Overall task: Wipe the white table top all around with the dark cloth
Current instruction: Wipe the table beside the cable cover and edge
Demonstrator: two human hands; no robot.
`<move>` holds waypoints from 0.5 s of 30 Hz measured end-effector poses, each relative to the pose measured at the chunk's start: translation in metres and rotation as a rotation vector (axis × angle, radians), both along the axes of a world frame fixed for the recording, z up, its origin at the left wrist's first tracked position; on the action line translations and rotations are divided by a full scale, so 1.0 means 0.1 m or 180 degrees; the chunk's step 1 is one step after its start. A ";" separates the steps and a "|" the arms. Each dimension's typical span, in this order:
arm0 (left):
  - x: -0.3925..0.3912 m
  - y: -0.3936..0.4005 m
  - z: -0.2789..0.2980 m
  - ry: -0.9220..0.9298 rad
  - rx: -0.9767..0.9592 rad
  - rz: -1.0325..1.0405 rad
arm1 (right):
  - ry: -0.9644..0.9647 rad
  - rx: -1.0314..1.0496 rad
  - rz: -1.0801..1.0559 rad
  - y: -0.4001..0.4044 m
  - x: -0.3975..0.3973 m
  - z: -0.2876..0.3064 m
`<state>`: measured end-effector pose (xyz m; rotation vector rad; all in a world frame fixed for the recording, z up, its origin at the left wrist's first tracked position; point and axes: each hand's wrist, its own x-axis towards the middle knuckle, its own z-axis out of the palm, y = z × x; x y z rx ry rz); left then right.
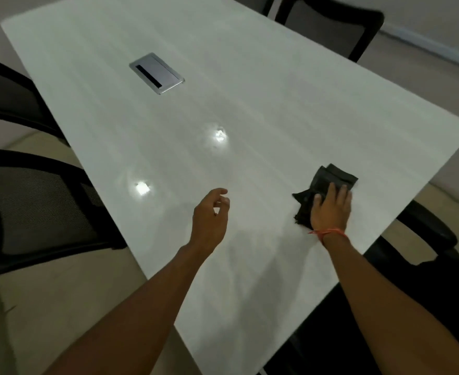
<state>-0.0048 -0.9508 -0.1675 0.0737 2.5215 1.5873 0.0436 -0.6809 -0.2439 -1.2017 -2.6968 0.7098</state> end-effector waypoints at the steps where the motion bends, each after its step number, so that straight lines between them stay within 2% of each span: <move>1: -0.06 0.00 -0.10 -0.0019 -0.0023 -0.0042 | -0.0268 0.0121 0.0079 0.08 -0.08 -0.12; 4: -0.27 -0.07 -0.35 -0.0088 -0.0138 -0.0177 | -0.0617 0.0430 0.0119 0.12 -0.31 -0.41; 10: -0.88 -0.27 -0.56 0.0128 -0.0331 -0.0317 | -0.0424 0.0616 0.0244 -0.30 -1.21 -0.44; 12: -1.07 -0.29 -0.60 0.0322 -0.0373 -0.0329 | -0.0332 0.0594 0.0609 -0.80 -1.36 -0.43; 15: -1.39 -0.29 -0.66 0.0638 -0.0515 -0.0584 | -0.0340 0.0752 0.1560 -1.64 -1.01 -0.44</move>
